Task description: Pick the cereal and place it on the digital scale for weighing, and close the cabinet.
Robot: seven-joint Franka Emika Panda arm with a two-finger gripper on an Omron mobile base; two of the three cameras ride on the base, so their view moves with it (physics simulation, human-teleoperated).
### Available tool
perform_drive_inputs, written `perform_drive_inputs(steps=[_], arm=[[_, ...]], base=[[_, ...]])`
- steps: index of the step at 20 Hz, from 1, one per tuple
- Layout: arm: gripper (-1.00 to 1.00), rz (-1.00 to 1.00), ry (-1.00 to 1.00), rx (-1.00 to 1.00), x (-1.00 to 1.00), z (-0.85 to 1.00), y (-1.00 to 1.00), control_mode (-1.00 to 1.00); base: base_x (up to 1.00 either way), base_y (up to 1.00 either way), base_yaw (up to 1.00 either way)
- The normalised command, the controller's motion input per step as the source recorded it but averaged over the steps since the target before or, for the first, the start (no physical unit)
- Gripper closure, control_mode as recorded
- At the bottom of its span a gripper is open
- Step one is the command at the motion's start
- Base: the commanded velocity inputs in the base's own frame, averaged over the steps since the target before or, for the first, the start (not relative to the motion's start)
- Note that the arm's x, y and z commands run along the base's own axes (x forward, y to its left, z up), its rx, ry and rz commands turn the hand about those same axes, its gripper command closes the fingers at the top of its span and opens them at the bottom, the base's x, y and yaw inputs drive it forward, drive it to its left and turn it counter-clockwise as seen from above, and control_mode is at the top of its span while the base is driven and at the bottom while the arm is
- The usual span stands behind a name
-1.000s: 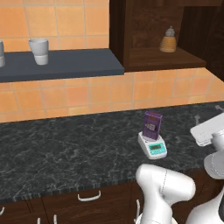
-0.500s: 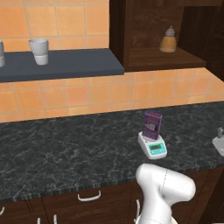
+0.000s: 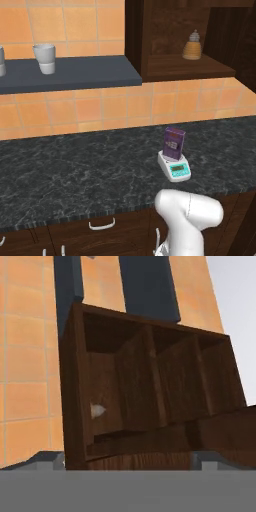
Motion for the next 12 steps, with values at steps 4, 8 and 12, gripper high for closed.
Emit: perform_drive_inputs(steps=[4, 8, 12], arm=[[-1.0, 0.09, 0.15, 0.03, -0.12, -0.06, -0.63, -1.0], [-1.0, 0.12, -0.07, 0.02, -0.08, 0.35, -0.56, -1.0], [-1.0, 0.12, -0.07, -0.01, -0.01, 0.43, -0.01, -1.0]], base=[[0.0, 0.0, 0.0], [0.0, 0.0, 0.0], [0.0, 0.0, 0.0]])
